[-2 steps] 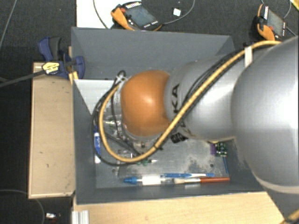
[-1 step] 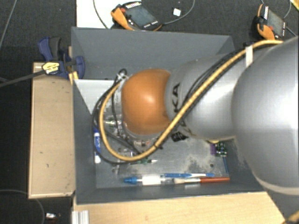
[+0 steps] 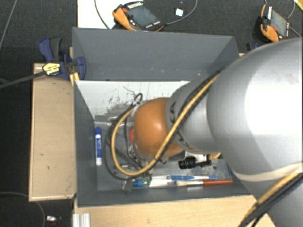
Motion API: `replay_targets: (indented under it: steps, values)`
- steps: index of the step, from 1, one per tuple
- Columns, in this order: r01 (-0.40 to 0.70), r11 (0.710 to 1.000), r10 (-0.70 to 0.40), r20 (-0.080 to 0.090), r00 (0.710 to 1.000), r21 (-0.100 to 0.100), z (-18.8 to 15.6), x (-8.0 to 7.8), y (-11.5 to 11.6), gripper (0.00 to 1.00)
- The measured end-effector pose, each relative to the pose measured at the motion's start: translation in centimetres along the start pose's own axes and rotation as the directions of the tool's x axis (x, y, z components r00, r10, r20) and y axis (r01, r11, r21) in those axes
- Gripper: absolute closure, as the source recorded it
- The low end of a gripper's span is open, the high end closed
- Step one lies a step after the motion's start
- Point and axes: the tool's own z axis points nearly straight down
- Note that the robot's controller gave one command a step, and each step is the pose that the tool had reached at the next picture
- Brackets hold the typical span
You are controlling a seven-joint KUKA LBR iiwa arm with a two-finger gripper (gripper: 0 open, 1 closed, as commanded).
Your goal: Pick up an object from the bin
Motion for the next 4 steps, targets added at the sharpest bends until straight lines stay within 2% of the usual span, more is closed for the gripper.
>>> replay_targets:
  steps: [1, 2, 3, 4]
  values:
    - [0.026, 1.000, -0.025, 0.008, 1.000, -0.006, -0.3, -1.9, 1.0, 0.00]
    - [0.008, 1.000, -0.008, 0.002, 1.000, -0.002, -0.2, -0.6, 0.4, 0.00]
    - [0.018, 1.000, -0.018, 0.008, 1.000, -0.007, -0.3, -1.7, 0.9, 0.00]
    - [0.006, 1.000, -0.006, 0.003, 1.000, -0.005, -0.2, -0.9, 0.5, 1.00]
